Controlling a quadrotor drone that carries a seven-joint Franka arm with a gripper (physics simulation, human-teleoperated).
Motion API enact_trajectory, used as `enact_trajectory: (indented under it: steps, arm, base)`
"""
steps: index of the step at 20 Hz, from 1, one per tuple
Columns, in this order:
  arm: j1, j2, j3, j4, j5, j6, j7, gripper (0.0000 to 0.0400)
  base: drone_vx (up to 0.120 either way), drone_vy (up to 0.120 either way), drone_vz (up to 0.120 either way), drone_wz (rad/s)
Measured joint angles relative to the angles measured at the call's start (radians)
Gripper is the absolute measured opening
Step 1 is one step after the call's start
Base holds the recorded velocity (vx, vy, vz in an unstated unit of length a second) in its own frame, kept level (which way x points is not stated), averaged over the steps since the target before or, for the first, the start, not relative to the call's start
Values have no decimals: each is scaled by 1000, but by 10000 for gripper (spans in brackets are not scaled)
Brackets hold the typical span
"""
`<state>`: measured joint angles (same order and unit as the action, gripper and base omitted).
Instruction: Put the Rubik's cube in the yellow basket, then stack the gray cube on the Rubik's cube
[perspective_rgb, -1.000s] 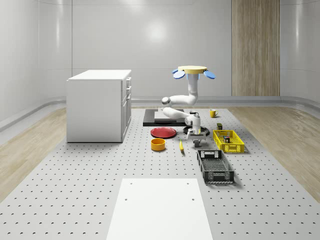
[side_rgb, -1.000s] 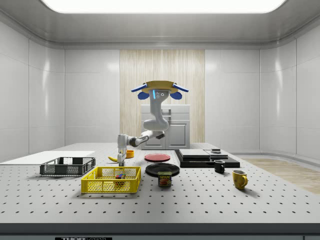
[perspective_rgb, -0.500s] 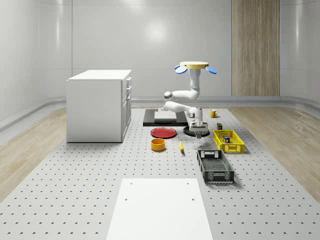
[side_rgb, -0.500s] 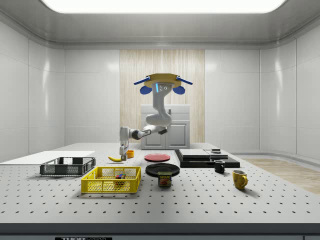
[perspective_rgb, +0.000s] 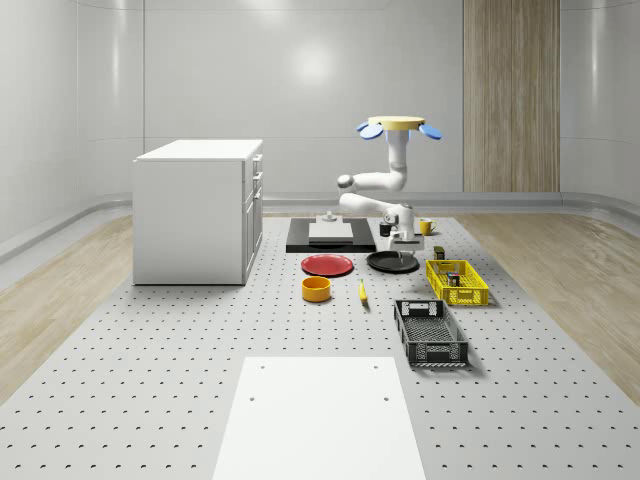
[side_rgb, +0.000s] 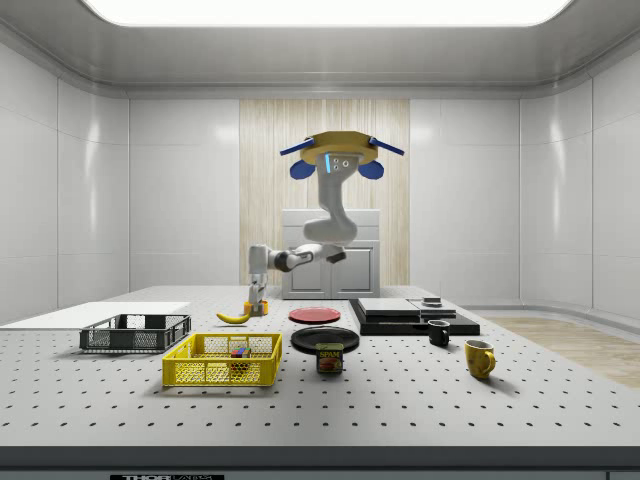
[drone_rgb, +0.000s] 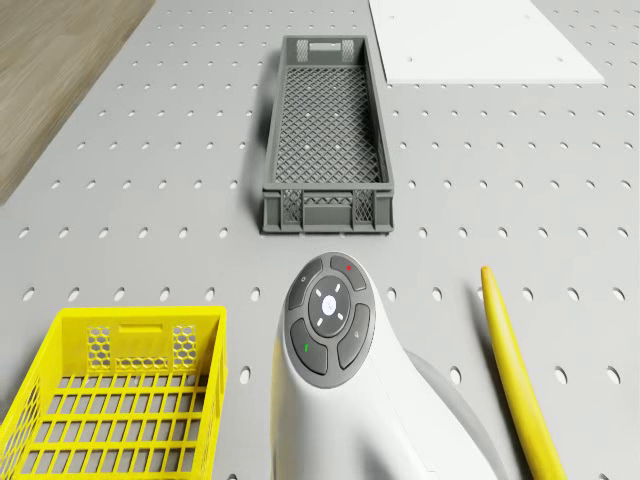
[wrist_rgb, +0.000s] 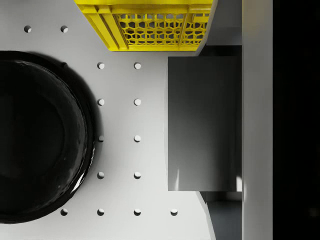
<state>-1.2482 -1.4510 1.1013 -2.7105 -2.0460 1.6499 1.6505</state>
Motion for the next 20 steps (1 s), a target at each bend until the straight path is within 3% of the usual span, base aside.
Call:
enact_trajectory:
  steps: [20]
  arm:
    - [3, 5, 0, -1, -2, -5, -2, 250]
  base:
    - [0, 120, 0, 0]
